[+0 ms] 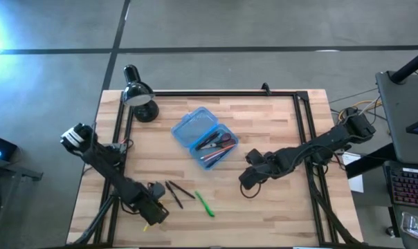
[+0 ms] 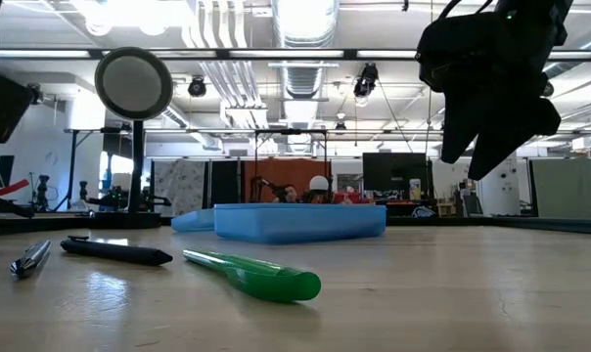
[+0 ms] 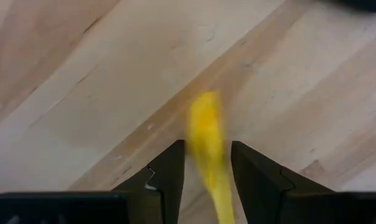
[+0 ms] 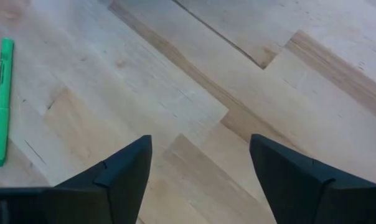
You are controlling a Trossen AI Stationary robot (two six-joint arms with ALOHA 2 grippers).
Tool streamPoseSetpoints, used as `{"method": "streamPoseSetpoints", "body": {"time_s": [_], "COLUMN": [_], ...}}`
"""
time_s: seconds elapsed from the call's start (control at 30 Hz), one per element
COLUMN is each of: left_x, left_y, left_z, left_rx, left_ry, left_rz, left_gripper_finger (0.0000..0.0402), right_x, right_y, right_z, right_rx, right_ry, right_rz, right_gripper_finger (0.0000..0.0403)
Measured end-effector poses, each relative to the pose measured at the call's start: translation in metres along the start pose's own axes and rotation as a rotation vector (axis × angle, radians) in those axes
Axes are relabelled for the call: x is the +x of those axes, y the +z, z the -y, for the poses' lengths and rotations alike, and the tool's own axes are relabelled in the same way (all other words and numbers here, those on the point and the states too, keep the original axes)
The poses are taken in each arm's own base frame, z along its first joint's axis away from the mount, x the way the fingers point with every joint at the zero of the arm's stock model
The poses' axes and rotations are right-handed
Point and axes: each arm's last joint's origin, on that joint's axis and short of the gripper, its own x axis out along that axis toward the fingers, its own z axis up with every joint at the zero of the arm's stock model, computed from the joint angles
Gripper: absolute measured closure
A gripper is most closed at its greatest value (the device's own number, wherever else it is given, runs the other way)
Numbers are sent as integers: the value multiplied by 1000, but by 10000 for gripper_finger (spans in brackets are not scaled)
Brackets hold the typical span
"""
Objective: Pick & place school supplies into a supply box
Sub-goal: Put the yellow pen into the supply box
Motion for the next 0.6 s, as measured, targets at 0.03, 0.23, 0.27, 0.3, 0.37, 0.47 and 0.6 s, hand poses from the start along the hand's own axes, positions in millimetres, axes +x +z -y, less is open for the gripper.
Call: {"method": "streamPoseSetpoints", "body": {"time_s": [0.03,0.23,0.27,0.3,0.37,0.47,0.6], "left_x": [3,17,17,17,16,16,11], "left_y": [0,1,2,3,7,13,24], "left_z": [0,-1,-1,-2,-3,-4,-5], "left_rx": [-2,31,39,44,57,93,112], "left_ry": [15,62,65,70,83,104,103], "left_rz": [-3,-9,-11,-12,-14,-20,22], "left_gripper_finger": [286,291,295,302,324,366,378], "right_x": [0,0,0,0,0,0,0], "right_y": [0,0,0,-1,-1,-1,0], "right_z": [0,1,1,1,1,1,2], "right_rx": [-1,-2,-2,-2,1,13,49], "right_ry": [-2,-10,-10,-10,-11,-13,-20], "right_rz": [-1,-3,-3,-3,-3,4,30], "right_gripper_finger": [138,144,145,145,144,146,156]}}
